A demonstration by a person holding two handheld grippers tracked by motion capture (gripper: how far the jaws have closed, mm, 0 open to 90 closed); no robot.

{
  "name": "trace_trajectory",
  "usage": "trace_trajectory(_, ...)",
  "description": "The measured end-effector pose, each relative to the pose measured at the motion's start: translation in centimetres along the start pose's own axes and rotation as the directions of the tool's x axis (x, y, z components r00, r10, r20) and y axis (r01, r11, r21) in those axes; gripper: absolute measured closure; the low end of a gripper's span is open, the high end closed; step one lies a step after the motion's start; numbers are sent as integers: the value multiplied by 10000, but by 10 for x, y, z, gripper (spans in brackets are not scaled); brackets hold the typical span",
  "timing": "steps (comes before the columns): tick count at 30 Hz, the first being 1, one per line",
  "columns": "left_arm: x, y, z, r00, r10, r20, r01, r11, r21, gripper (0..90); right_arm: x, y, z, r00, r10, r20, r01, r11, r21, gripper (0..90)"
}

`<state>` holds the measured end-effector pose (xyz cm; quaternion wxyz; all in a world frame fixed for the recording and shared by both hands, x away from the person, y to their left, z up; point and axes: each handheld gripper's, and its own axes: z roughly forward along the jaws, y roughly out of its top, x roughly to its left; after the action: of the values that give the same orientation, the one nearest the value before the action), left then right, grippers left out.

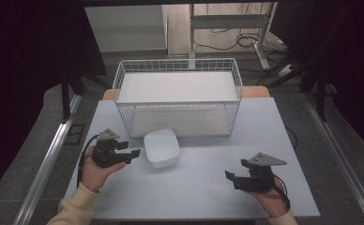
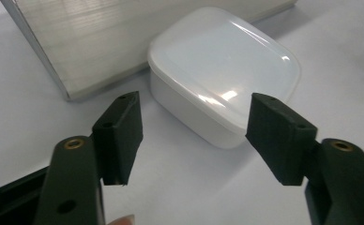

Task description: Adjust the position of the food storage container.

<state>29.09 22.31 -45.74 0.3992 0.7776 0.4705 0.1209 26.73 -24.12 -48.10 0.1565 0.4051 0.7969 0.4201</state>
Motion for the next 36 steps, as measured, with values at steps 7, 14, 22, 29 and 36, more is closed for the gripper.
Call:
trace_trajectory(7,10,18,12,9999,44,-98,-41,9996,281,478,-2,-1,1,9999,113,55,-114,9999,85,221)
trace_trajectory(14,15,32,21,9995,238,-223,-228,9988,440,651,-2,-1,2,9999,95,38,-96,9998,169,222)
trace_trajectory(22,20,45,33,9993,336,-174,-324,9975,629,838,-3,-2,3,9999,132,57,-133,9996,229,223)
trace_trajectory(29,23,52,48,9990,446,-103,-436,9957,820,900,-3,-2,4,9999,132,55,-133,9995,273,223)
trace_trajectory(36,28,54,62,9977,558,-381,-518,9937,991,900,-3,-3,5,9999,137,49,-138,9995,282,224)
